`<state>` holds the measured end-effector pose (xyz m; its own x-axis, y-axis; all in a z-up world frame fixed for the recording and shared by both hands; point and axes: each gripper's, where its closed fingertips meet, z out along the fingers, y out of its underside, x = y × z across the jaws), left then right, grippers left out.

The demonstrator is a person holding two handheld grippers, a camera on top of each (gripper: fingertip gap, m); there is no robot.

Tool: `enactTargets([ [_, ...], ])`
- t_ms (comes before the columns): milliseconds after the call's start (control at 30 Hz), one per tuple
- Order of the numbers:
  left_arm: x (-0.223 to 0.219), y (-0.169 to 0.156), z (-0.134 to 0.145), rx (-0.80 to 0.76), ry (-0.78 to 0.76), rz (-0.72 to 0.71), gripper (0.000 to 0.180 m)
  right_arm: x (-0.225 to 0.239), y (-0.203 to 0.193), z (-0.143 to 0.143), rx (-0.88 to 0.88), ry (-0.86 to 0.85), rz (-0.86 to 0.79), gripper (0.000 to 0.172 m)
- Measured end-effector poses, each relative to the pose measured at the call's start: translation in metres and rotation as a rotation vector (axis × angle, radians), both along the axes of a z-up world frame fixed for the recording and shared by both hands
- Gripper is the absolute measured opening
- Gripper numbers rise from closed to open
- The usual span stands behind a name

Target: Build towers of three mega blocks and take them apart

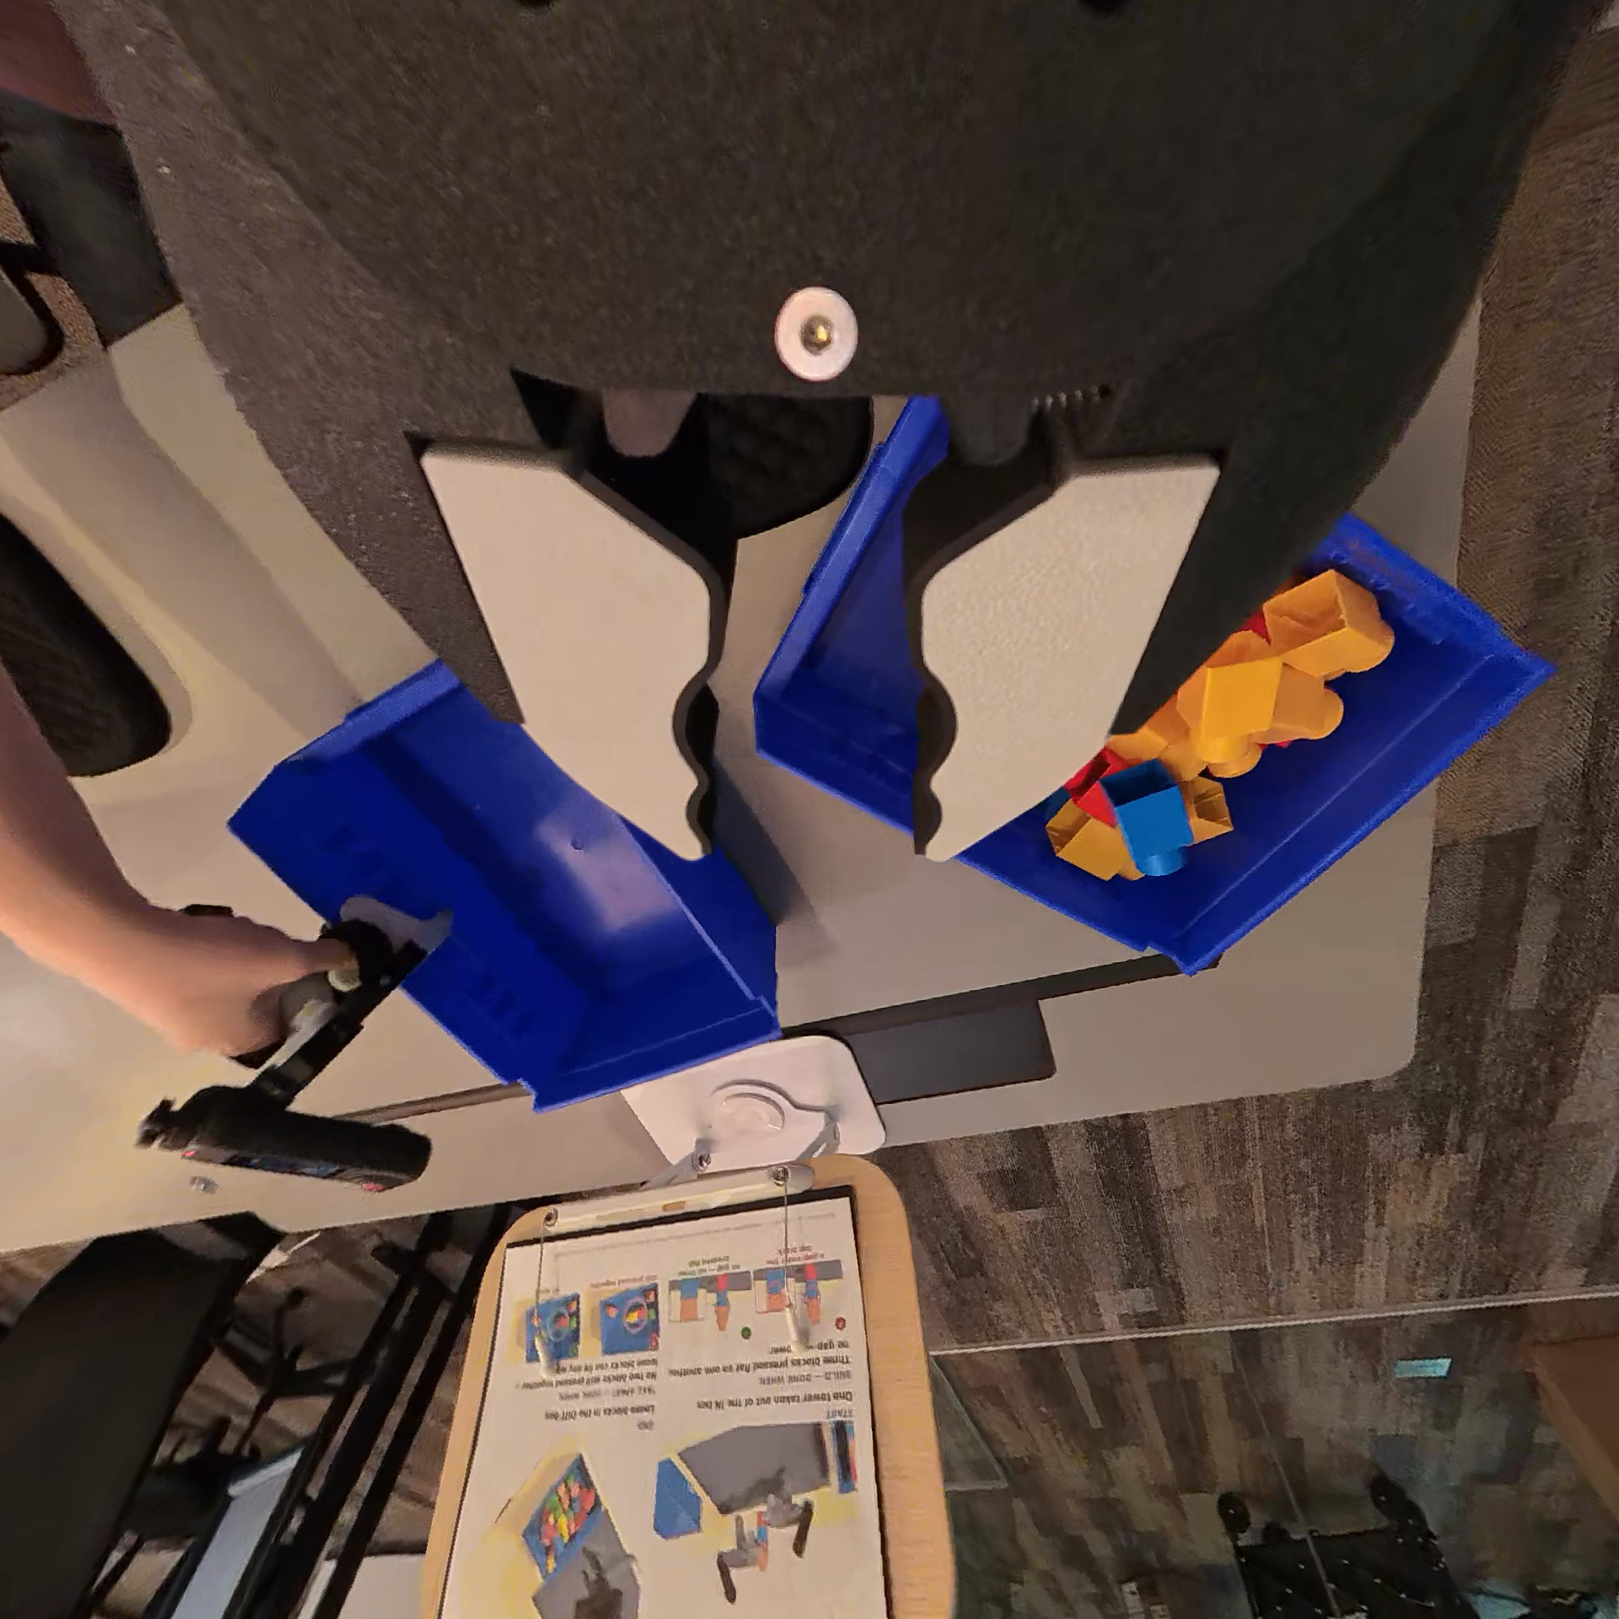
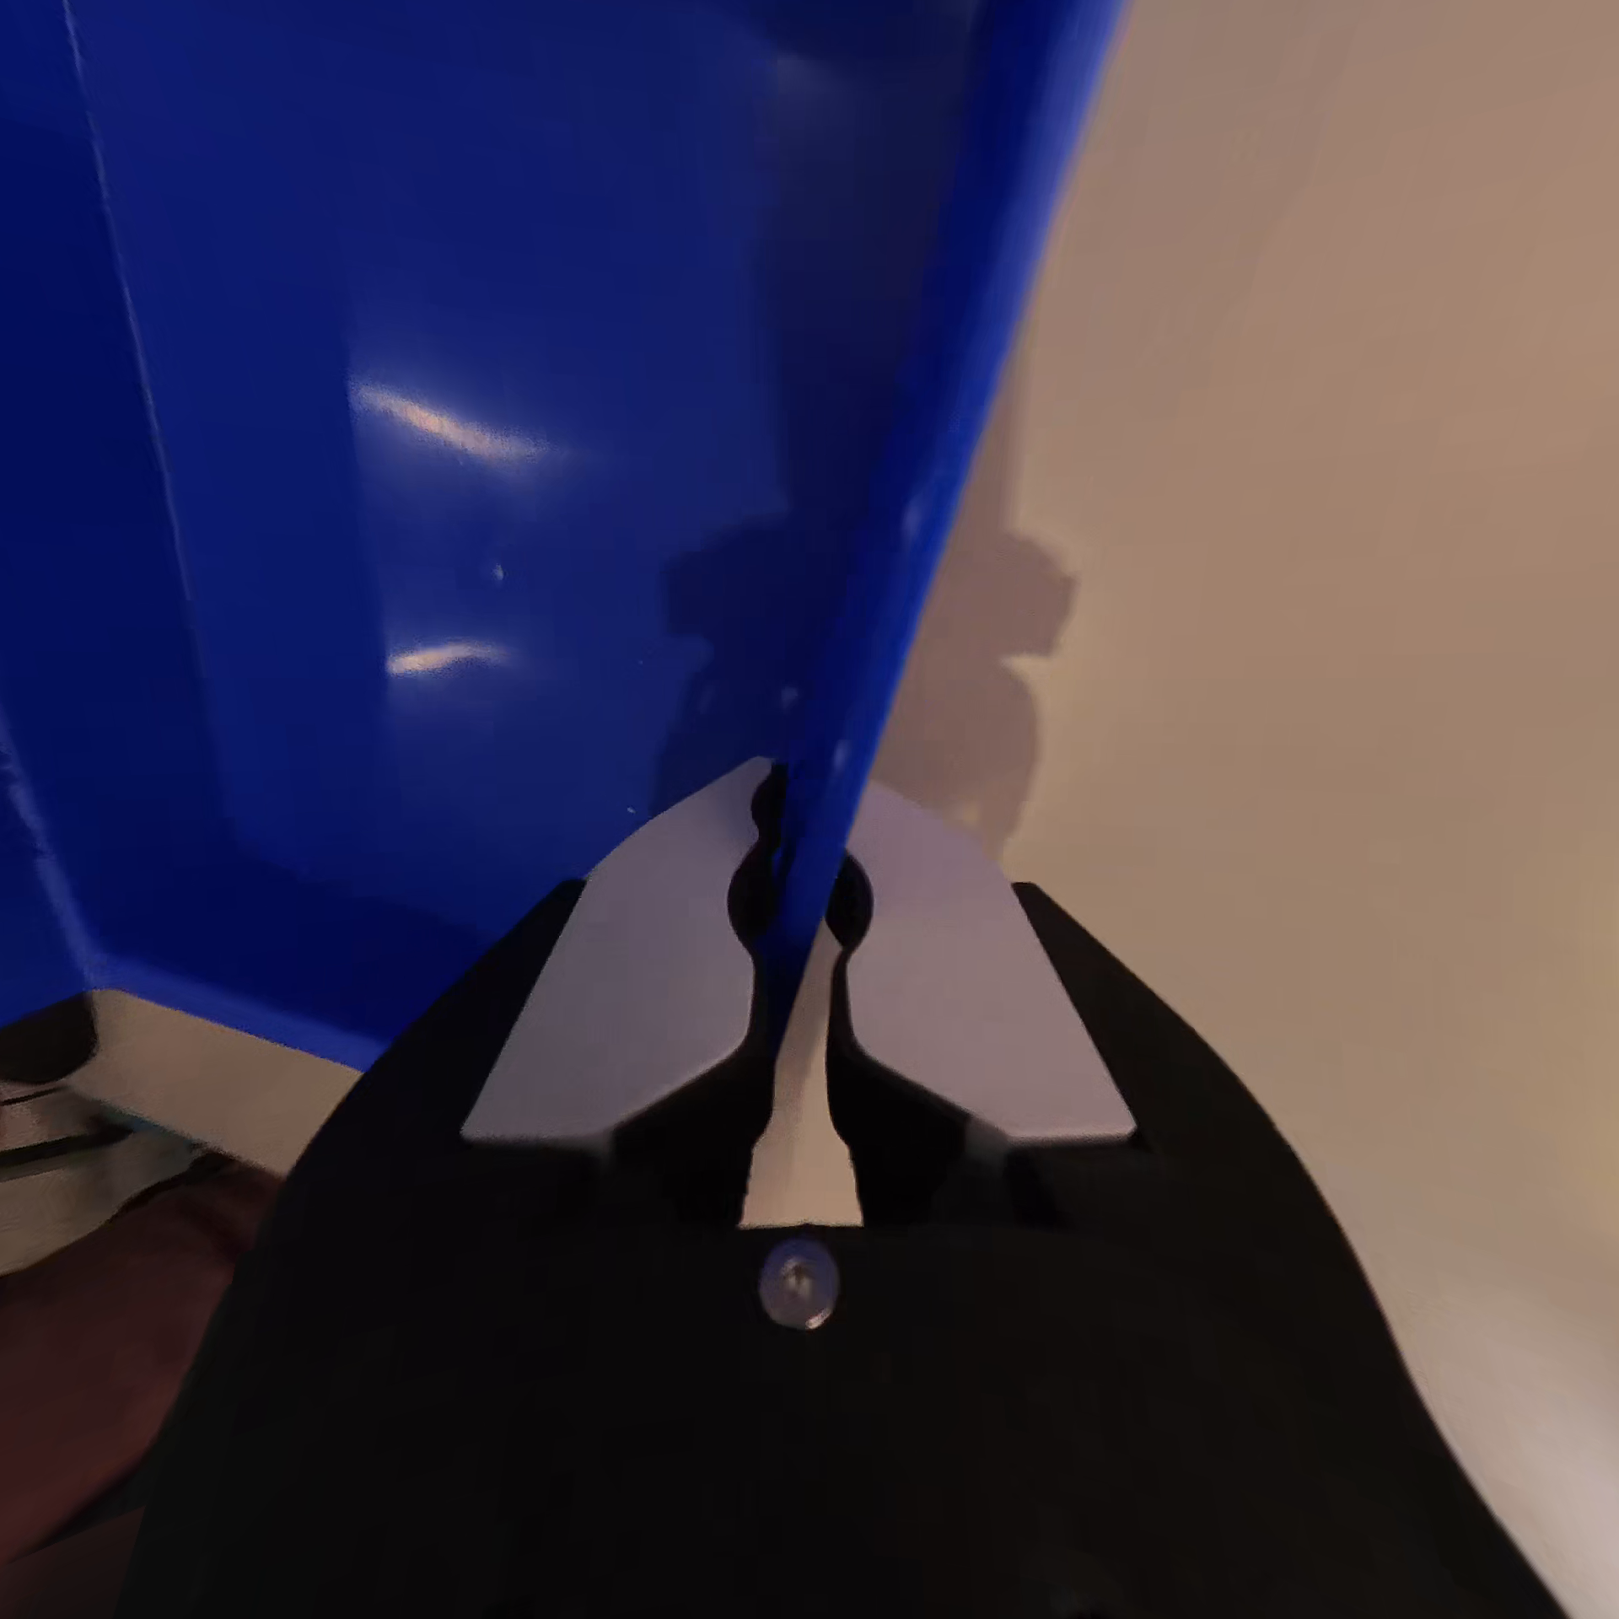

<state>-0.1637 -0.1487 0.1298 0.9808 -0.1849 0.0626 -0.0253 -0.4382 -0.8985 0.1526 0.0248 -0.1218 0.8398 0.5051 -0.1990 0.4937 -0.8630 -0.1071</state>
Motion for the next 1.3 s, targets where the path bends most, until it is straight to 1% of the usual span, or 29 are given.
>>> enactTargets([
  [100, 0.004, 0.005, -0.002, -0.013, 0.012, 0.011, 0.040, 0.043, 0.011, 0.000, -0.020, 0.004, -0.054, 0.007],
  [233, 0.002, 0.010, -0.006, -0.031, 0.022, 0.026, 0.041, 0.129, 0.022, -0.001, -0.024, -0.035, -0.149, 0.008],
  [433, -0.005, 0.014, -0.007, -0.033, 0.006, 0.054, 0.041, 0.255, 0.022, -0.002, -0.042, -0.075, -0.294, 0.008],
  [533, -0.010, 0.018, -0.010, -0.046, 0.003, 0.077, 0.041, 0.302, 0.021, -0.003, -0.038, -0.122, -0.350, 0.008],
  [600, -0.016, 0.021, -0.013, -0.058, 0.006, 0.102, 0.042, 0.318, 0.021, -0.003, -0.042, -0.092, -0.382, 0.007],
  [700, -0.028, 0.022, -0.018, -0.084, 0.007, 0.144, 0.045, 0.325, 0.022, -0.003, -0.050, -0.030, -0.411, 0.007],
  [800, -0.048, 0.019, -0.026, -0.117, 0.001, 0.204, 0.050, 0.326, 0.024, -0.003, -0.027, -0.048, -0.381, 0.008],
  [867, -0.070, 0.011, -0.037, -0.166, -0.003, 0.274, 0.056, 0.328, 0.027, -0.001, 0.022, -0.078, -0.341, 0.008],
  [900, -0.086, 0.004, -0.044, -0.202, -0.004, 0.335, 0.057, 0.330, 0.034, 0.003, 0.093, -0.097, -0.316, 0.010],
  [933, -0.103, -0.005, -0.053, -0.241, -0.016, 0.401, 0.060, 0.332, 0.044, 0.012, 0.184, -0.106, -0.308, 0.014],
  [967, -0.116, -0.013, -0.063, -0.280, -0.044, 0.449, 0.062, 0.331, 0.053, 0.026, 0.273, -0.093, -0.311, 0.025],
  [1033, -0.138, -0.028, -0.081, -0.348, -0.122, 0.512, 0.063, 0.326, 0.065, 0.064, 0.454, -0.031, -0.327, 0.047],
  [1067, -0.149, -0.032, -0.089, -0.369, -0.160, 0.542, 0.061, 0.322, 0.068, 0.088, 0.550, 0.007, -0.340, 0.055],
  [1133, -0.164, -0.036, -0.104, -0.410, -0.242, 0.579, 0.057, 0.312, 0.067, 0.137, 0.726, 0.109, -0.374, 0.057],
  [1200, -0.176, -0.036, -0.120, -0.461, -0.288, 0.610, 0.058, 0.294, 0.058, 0.178, 0.854, 0.226, -0.373, 0.057],
  [1233, -0.180, -0.033, -0.128, -0.486, -0.298, 0.611, 0.058, 0.285, 0.052, 0.193, 0.900, 0.270, -0.362, 0.056],
  [1300, -0.183, -0.023, -0.146, -0.552, -0.307, 0.594, 0.058, 0.268, 0.044, 0.214, 0.967, 0.326, -0.340, 0.055],
])
